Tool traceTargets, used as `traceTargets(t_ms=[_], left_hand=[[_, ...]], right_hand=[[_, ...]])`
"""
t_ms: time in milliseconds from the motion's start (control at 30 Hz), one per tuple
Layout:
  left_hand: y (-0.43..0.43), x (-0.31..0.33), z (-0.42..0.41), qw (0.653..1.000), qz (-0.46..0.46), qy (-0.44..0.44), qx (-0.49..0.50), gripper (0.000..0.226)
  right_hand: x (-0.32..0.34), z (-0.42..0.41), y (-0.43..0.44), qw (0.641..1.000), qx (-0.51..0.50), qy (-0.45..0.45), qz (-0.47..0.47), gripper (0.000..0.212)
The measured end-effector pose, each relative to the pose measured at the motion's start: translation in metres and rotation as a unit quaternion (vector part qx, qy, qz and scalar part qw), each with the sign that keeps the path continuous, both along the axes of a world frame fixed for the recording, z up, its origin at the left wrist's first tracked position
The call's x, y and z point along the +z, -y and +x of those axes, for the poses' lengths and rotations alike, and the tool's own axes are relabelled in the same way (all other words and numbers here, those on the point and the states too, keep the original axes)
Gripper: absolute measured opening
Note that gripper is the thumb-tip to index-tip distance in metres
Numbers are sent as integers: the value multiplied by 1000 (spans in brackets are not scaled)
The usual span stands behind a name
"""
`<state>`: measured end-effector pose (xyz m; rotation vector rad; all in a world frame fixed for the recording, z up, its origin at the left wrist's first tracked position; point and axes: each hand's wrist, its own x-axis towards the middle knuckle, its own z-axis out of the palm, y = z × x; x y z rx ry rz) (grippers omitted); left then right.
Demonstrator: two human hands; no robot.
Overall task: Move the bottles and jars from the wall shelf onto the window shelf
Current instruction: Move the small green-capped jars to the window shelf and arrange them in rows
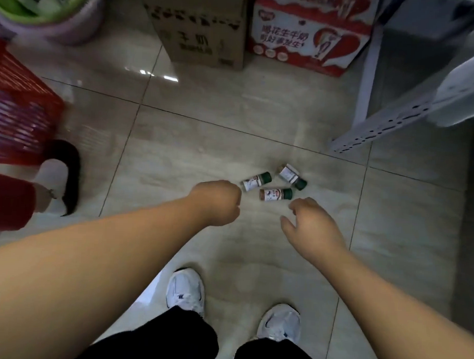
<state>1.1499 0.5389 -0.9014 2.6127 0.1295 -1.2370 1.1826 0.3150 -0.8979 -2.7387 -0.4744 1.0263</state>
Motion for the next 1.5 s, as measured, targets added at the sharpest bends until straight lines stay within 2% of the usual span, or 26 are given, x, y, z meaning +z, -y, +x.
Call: traceTargets(t_ms=[200,300,367,467,533,600,700,800,900,967,1067,1200,1333,1500], left_hand=[[13,-83,27,999,6,41,24,32],[17,-116,41,996,21,75,30,33],[22,-134,50,995,26,84,38,34],[29,-162,60,995,29,89,30,37],[30,-176,65,995,33,92,21,36],[31,-187,65,995,39,94,16,33],[30,-192,61,996,50,79,5,29],[26,-183,55,997,42,58,16,30],[20,-151,46,994,12,79,68,29],[19,-118,42,988,-18,113,104,31],[20,-53,32,977,-57,138,150,31],[22,62,19,962,-86,172,195,24],[20,180,7,949,-117,205,210,26],[9,330,-14,929,-163,248,222,44]], right_hand=[[-82,12,-3,999,-5,-33,-28,45],[-127,20,-9,986,-153,-70,-16,38],[-152,31,-18,947,-302,-108,-2,42],[-185,46,-31,857,-486,-167,38,47],[-201,51,-38,794,-570,-201,69,46],[-213,50,-43,769,-598,-208,90,41],[-222,50,-46,778,-594,-181,95,31],[-210,48,-42,829,-534,-129,102,31],[-167,43,-31,881,-443,-90,140,21],[-124,37,-25,893,-410,-69,173,28],[-49,31,-21,910,-370,-77,174,30],[60,20,-17,913,-353,-44,200,10],[166,9,-20,919,-324,-14,223,18],[318,-2,-27,931,-268,22,247,22]])
